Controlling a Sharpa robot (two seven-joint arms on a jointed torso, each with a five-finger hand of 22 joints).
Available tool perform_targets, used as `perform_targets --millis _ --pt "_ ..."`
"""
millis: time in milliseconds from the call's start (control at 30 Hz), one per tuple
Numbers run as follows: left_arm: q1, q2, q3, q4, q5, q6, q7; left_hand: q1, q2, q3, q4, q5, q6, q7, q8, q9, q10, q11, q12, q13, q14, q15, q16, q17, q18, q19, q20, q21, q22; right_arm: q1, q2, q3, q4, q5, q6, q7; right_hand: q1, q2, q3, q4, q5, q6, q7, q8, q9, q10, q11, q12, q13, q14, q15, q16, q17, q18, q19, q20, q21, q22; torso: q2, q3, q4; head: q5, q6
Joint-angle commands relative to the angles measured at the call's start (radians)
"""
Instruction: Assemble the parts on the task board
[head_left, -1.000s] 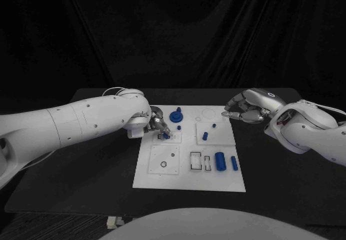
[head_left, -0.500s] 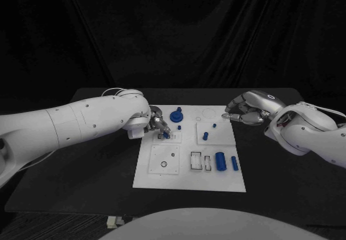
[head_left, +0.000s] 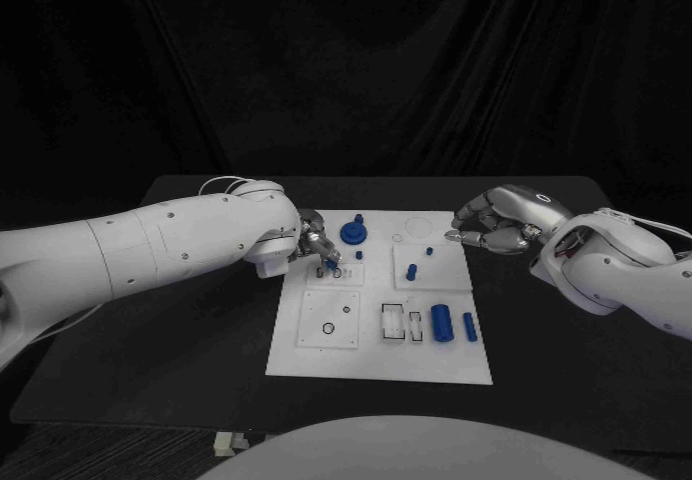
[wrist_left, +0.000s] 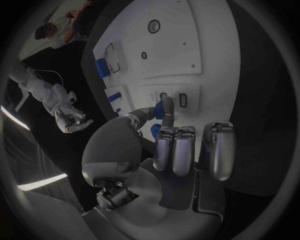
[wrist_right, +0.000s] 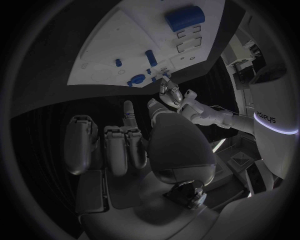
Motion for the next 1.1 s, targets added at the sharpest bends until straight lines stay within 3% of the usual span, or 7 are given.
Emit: perform_targets --millis 33,567,1100 --pt "-0.004 0.0 0.001 0.005 -0.01 -0.03 0.015 0.0 0.014 0.066 -0.06 0.004 -0.004 0.0 -0.005 0.0 0.102 -0.008 0.003 0.261 0.106 -0.007 0.003 0.263 0.017 0.004 -0.005 -0.001 0.16 -0.003 -0.001 0.001 0.0 -0.002 -0.005 -0.017 0.013 -0.001 0.0 -0.004 0.003 0.008 -0.001 -0.006 0.001 0.107 0.007 0.003 0.263 0.104 0.009 0.003 0.263 0.009 -0.002 0.003 -0.006 0.188 0.0 -0.0002 0.0003 0.002 0.0" --pt "-0.03 0.003 0.0 0.007 -0.011 -0.041 0.014 -0.003 0.016 0.067 -0.057 0.0 -0.003 0.0 -0.006 0.0 0.102 -0.007 0.003 0.261 0.106 -0.007 0.003 0.263 0.017 0.003 -0.005 -0.002 0.159 -0.005 -0.002 0.001 0.0 -0.002 -0.011 -0.016 0.017 -0.001 -0.001 -0.005 0.005 0.002 0.0 -0.011 0.001 0.107 0.007 0.003 0.263 0.104 0.01 0.003 0.263 0.009 -0.004 0.004 -0.01 0.187 0.0 0.0 0.001 -0.001 0.0" --pt "-0.039 0.0 0.0 0.012 -0.044 -0.067 0.029 -0.004 0.019 0.068 -0.055 0.0 -0.003 0.0 -0.007 -0.001 0.102 -0.007 0.003 0.261 0.106 -0.007 0.003 0.263 0.017 0.003 -0.005 -0.002 0.159 -0.006 0.0 0.001 -0.001 -0.002 -0.012 -0.015 0.017 -0.001 -0.002 -0.004 0.005 0.0 0.001 -0.013 0.001 0.107 0.008 0.003 0.263 0.104 0.01 0.003 0.263 0.009 -0.004 0.004 -0.01 0.187 0.0 0.0 0.0008 0.002 0.0"
